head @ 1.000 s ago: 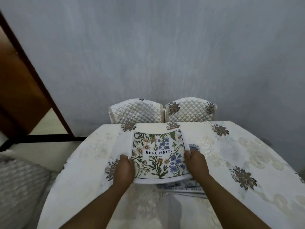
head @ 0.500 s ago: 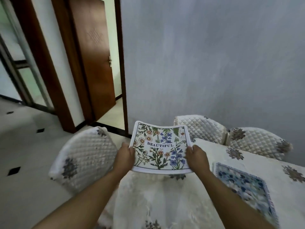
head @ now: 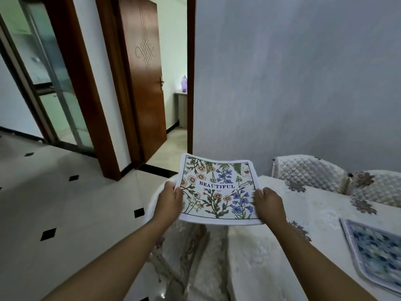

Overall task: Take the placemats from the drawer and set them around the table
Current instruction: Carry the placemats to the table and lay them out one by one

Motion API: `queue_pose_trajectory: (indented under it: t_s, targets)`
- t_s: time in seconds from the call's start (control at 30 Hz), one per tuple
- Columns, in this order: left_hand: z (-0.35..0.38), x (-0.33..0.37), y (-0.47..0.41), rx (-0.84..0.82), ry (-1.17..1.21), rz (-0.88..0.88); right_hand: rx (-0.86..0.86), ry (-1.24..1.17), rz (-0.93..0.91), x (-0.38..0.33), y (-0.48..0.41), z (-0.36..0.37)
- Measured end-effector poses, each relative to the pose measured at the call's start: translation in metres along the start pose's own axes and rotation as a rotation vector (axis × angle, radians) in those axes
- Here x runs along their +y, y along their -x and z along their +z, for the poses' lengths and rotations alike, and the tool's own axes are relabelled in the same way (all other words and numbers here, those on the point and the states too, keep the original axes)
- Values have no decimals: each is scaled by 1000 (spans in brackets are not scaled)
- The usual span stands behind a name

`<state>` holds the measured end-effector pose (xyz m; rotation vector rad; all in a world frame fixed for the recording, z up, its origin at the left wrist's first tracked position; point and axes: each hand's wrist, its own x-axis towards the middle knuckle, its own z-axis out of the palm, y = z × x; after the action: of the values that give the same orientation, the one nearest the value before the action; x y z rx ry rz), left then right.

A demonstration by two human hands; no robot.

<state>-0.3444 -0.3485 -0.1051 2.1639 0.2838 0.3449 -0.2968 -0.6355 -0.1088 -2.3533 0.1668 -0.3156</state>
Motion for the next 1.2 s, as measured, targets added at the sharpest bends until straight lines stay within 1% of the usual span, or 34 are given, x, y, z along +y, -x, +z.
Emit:
queue_pose_trajectory:
  t_s: [0.1,0.2,0.37,0.53,0.67,0.8,1.0,1.1,1.2]
  targets:
    - [-2,-11,-41,9,-18,24,30,38,44,-17,-23,16]
    - [2,-12,-82,-35,27,12,61,45,60,-25,-53,37]
    - [2,-18,-167,-85,41,14,70,9,137,-40,-118,91]
    - [-10,-32,-251,-112,-46,32,69,-12,155,-78,-164,133]
    - [-10,-45,-308,-183,-72,68,124,-16,218,-97,-184,151]
    - [3,-55,-355,-299,-49,150,235,-15,302,-108,-186,165]
    - [29,-60,-409,-556,-7,379,464,33,534,-118,-149,182]
    - [45,-46,-413,-663,-19,492,549,105,628,-128,-117,178]
    - [73,-32,-397,-779,-4,579,652,136,698,-130,-79,165]
